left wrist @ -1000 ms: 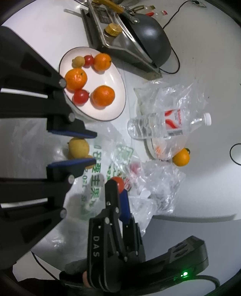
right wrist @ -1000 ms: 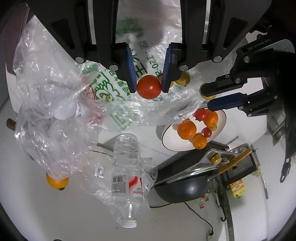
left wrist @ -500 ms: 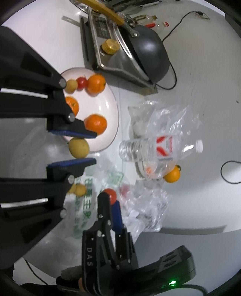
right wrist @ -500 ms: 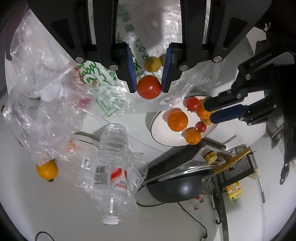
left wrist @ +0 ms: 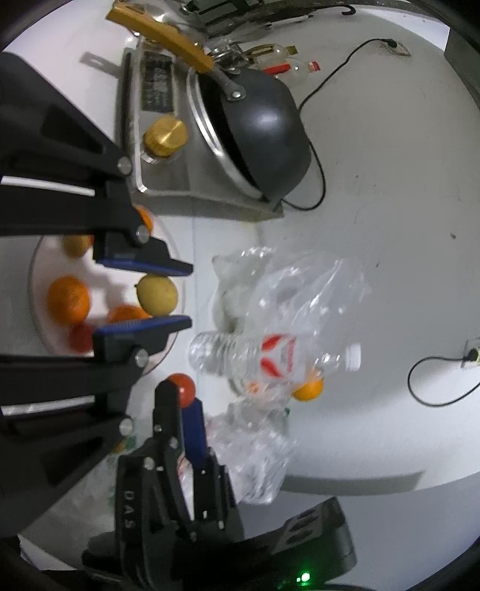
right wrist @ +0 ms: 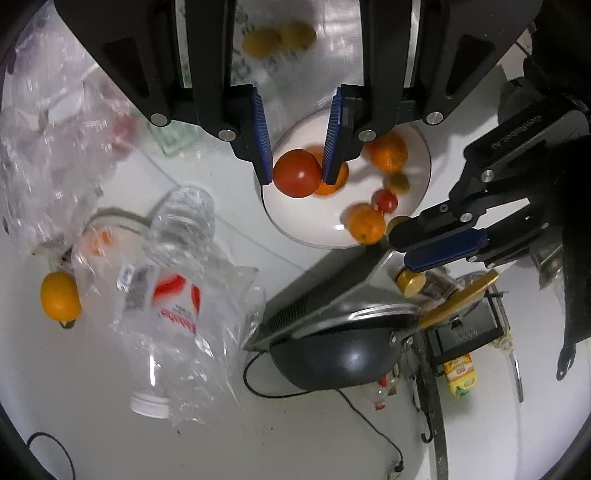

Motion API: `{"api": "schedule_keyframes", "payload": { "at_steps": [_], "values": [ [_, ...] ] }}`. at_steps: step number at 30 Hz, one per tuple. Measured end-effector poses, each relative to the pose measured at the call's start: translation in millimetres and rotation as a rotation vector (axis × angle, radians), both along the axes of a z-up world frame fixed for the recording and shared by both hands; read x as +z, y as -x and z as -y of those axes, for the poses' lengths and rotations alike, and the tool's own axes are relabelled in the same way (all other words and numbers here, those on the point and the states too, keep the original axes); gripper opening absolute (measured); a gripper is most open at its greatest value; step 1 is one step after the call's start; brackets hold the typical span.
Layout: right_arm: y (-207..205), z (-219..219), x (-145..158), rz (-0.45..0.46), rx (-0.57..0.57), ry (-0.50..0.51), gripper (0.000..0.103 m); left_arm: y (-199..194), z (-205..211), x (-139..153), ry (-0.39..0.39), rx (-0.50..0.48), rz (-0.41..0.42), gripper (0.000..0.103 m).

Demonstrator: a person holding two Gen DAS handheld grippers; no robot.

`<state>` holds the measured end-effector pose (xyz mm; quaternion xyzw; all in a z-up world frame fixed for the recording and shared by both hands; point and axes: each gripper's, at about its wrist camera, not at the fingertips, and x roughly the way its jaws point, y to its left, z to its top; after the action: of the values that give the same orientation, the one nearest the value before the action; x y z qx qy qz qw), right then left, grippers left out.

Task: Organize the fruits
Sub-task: 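Carry the tomato and yellow fruit over the white plate, then lower both fruits onto the plate and open both tools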

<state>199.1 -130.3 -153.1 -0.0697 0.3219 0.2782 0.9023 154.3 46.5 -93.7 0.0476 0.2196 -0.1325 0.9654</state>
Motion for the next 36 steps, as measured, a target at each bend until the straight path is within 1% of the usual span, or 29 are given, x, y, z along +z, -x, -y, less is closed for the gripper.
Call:
{"api": "schedule_keyframes", "payload": {
  "at_steps": [1,4,6,11,18,21,24,25,27,29,32,36],
  "values": [
    [-4.5,-2.8,1.1,0.001,-0.008,-0.009,0.03,-6.9,-4.0,-0.3,0.011,0.012,0.003,0.022],
    [-16.9,-11.4,2.2,0.0,-0.024,-0.023,0.03,-29.4,-14.7,-6.7,0.066,0.032,-0.034,0.022],
    [-26.0,-19.4,1.5,-0.005,-0.027,-0.02,0.03,-42.5,-15.7,-13.5,0.065,0.045,-0.06,0.022],
    [-45.4,-29.1,-2.9,-0.006,-0.048,-0.037,0.03,-66.1,-11.2,-26.9,0.06,0.021,-0.103,0.022],
    [-71.4,-33.0,-26.7,-0.074,-0.062,-0.054,0.03,-88.5,-1.8,-48.8,0.052,0.03,-0.181,0.023],
    [-79.5,-34.1,-34.9,-0.097,-0.07,-0.059,0.03,-91.8,-0.4,-51.7,0.045,0.048,-0.183,0.023],
    [-83.7,-33.5,-39.9,-0.116,-0.072,-0.066,0.03,-92.9,-3.2,-52.5,0.064,0.052,-0.195,0.023],
    [-84.5,-33.3,-41.1,-0.121,-0.071,-0.067,0.03,-91.6,-3.6,-51.5,0.063,0.056,-0.189,0.024],
    [-85.4,-32.6,-42.9,-0.13,-0.069,-0.07,0.03,-86.8,-4.8,-48.9,0.069,0.05,-0.176,0.028],
    [-85.5,-32.1,-43.1,-0.133,-0.07,-0.072,0.03,-83.1,-6.2,-47.1,0.081,0.044,-0.172,0.028],
    [-85.1,-34.3,-43.7,-0.132,-0.072,-0.055,0.03,-78.6,-6.9,-46.7,0.072,0.051,-0.159,0.028],
    [-83.5,-39.3,-42.7,-0.124,-0.074,-0.026,0.03,-71.9,-13.2,-41.6,0.089,0.059,-0.129,0.028]
  ]
}}
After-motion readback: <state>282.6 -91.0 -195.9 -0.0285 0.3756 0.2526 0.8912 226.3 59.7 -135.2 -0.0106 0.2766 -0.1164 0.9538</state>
